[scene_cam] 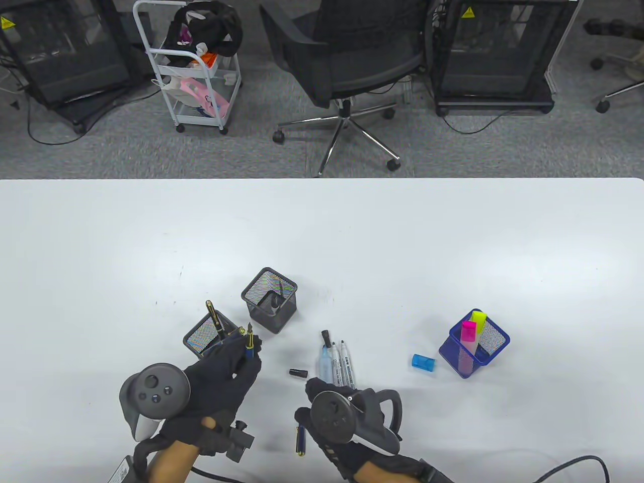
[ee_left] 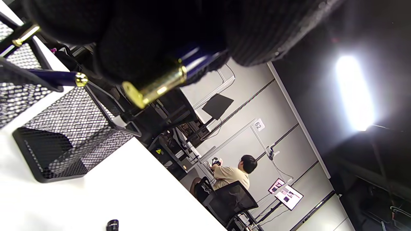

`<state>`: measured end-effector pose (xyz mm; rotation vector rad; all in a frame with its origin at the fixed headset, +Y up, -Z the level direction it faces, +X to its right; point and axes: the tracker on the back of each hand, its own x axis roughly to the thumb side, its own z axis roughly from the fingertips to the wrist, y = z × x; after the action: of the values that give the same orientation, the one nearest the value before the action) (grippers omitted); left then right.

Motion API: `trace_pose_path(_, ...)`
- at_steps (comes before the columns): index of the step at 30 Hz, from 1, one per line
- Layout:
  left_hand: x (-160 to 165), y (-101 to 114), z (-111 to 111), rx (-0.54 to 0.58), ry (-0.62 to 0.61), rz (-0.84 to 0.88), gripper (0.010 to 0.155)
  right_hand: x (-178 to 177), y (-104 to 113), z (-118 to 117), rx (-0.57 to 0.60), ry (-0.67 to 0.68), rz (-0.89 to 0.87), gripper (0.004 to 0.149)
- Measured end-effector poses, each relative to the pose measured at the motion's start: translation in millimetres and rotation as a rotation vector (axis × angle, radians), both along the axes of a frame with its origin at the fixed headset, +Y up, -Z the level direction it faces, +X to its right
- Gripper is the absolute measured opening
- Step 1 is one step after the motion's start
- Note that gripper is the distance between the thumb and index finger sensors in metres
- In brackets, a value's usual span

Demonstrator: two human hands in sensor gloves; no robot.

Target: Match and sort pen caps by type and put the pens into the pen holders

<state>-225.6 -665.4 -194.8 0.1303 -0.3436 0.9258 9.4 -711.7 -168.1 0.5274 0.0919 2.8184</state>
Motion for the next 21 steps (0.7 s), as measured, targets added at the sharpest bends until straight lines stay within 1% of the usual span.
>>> trace_pose_path(2, -0.5, -0.6, -0.4, -0.003, 0.000, 0.000, 0.051, -4.8, -6.2, -1.2, -0.063, 0.008, 0.063, 0.065)
trace_pose_path(4, -1.3, -0.2, -0.9, -0.002, 0.004, 0.001, 0.051, -7.7, -10.8, -1.9, -0.074, 0.012, 0.074, 0.067)
trace_pose_path(8, -2.8, 0.4, -1.7, -0.004, 0.013, 0.007, 0.051, -17.1, -21.3, 1.3, -0.071, 0.039, 0.144, 0.074)
trace_pose_path(12, -4.1, 0.0, -2.1, -0.008, 0.020, 0.005, 0.051, -31.2, -31.5, 7.8, -0.017, 0.087, 0.267, 0.080)
trace_pose_path(17, -4.6, 0.2, -2.3, -0.009, 0.020, -0.006, 0.051, -41.8, -40.3, 12.5, 0.014, 0.131, 0.358, 0.080)
trace_pose_path(21, -4.2, -0.4, -2.3, -0.010, 0.016, -0.015, 0.051, -43.3, -41.6, 13.0, 0.001, 0.143, 0.341, 0.074)
